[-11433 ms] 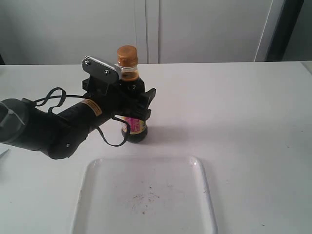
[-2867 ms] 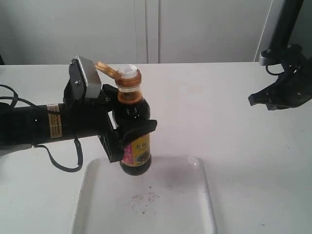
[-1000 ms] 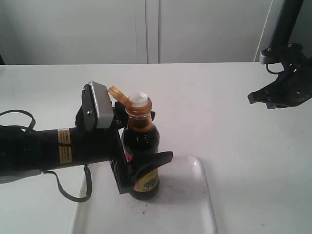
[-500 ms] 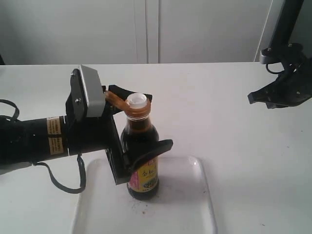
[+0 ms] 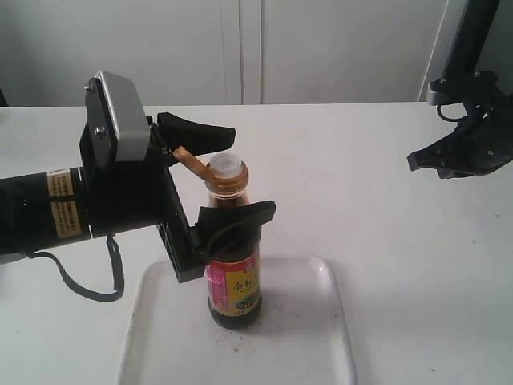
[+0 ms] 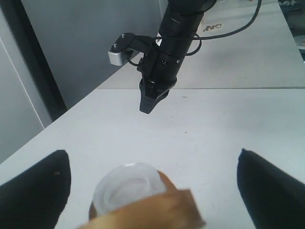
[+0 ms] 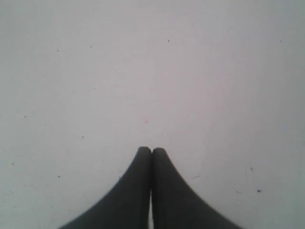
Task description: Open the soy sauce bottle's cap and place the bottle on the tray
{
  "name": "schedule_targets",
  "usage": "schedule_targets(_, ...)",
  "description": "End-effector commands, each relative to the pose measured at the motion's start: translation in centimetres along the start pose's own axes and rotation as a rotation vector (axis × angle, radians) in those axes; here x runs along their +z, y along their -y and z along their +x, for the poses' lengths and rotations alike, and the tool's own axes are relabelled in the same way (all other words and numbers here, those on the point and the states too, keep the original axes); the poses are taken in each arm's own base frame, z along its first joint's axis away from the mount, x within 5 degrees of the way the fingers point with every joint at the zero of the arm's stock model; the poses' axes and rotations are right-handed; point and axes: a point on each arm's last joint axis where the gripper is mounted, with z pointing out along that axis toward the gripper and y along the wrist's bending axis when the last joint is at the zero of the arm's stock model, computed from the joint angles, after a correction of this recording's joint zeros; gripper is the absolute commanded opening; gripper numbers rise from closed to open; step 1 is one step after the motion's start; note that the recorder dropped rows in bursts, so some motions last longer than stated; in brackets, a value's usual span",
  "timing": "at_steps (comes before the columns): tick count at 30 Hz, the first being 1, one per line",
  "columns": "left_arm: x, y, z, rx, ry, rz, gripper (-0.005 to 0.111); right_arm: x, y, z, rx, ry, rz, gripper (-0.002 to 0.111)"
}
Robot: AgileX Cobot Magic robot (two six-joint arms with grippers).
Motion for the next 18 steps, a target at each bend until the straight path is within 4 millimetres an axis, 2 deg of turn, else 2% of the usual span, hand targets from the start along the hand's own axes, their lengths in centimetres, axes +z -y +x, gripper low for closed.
schedule_targets(1,-0.2,-0.1,-0.7,-0.033,0.034,-0.018,0.094,-0.1,0.2,0.0,0.008,0.010,0.006,0.000)
schedule_targets(18,-2.0,0.1,-4.3,-0.067,0.157,-0.055,0.094,-0.1,0.2,0.0,0.012,0.009,0.004,0.000)
